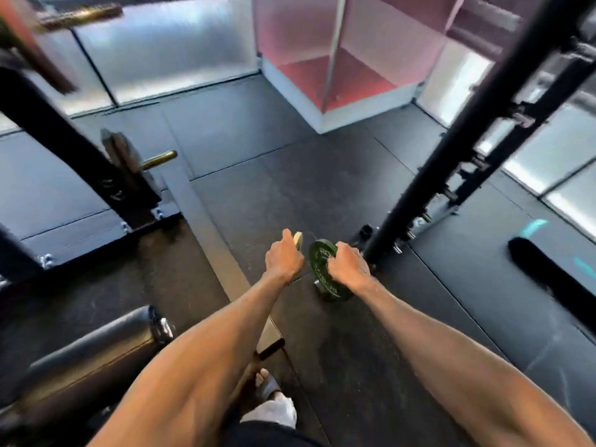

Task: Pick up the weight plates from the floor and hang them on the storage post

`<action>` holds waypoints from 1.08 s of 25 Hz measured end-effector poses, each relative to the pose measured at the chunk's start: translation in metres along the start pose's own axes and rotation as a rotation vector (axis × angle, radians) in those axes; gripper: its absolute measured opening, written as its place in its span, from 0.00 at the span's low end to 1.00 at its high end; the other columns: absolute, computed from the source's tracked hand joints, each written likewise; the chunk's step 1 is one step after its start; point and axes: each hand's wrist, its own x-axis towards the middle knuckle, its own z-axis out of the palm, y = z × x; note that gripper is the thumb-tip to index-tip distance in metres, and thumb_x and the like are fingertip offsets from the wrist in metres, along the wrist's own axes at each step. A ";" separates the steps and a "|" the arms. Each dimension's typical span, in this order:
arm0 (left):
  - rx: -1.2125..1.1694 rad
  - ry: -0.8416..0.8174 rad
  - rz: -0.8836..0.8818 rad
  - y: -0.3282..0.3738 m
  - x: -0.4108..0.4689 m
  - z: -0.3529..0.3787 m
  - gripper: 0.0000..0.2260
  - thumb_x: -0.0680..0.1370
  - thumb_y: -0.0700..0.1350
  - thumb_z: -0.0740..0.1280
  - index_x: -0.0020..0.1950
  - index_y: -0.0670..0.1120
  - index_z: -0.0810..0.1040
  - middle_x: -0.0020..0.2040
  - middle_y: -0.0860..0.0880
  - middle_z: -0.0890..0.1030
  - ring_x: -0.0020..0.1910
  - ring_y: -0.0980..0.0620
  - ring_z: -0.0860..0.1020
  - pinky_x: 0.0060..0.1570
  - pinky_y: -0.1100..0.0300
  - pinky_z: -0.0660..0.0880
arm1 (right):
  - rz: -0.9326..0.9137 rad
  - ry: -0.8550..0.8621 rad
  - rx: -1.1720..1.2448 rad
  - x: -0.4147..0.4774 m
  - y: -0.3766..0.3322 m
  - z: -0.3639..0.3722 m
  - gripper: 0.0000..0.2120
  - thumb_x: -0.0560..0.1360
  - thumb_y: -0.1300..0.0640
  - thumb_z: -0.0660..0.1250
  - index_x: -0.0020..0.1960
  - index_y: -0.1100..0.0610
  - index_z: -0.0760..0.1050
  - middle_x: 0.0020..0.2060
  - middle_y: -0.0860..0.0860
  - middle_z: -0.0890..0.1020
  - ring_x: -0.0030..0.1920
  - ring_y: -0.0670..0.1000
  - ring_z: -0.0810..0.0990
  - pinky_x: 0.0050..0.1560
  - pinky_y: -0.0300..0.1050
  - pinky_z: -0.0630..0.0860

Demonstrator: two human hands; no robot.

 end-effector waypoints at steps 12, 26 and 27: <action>-0.507 -0.030 -0.307 -0.056 0.257 -0.089 0.11 0.78 0.47 0.70 0.56 0.46 0.73 0.45 0.41 0.84 0.41 0.44 0.85 0.46 0.46 0.83 | -0.083 -0.111 -0.011 0.248 -0.164 0.006 0.13 0.75 0.62 0.65 0.58 0.64 0.77 0.55 0.61 0.83 0.54 0.62 0.82 0.52 0.53 0.79; -0.347 -0.281 -0.193 0.124 0.661 -0.108 0.19 0.82 0.53 0.61 0.36 0.43 0.75 0.36 0.40 0.84 0.36 0.43 0.85 0.46 0.50 0.82 | 0.138 -0.095 0.042 0.605 -0.223 -0.109 0.12 0.74 0.60 0.66 0.56 0.62 0.79 0.54 0.60 0.84 0.56 0.61 0.83 0.52 0.50 0.77; -0.313 -0.308 -0.166 0.136 0.690 -0.105 0.20 0.82 0.54 0.61 0.36 0.43 0.75 0.38 0.38 0.85 0.38 0.42 0.85 0.47 0.51 0.82 | 0.162 -0.095 0.045 0.628 -0.224 -0.115 0.12 0.74 0.60 0.66 0.56 0.62 0.79 0.54 0.60 0.84 0.56 0.61 0.82 0.52 0.50 0.77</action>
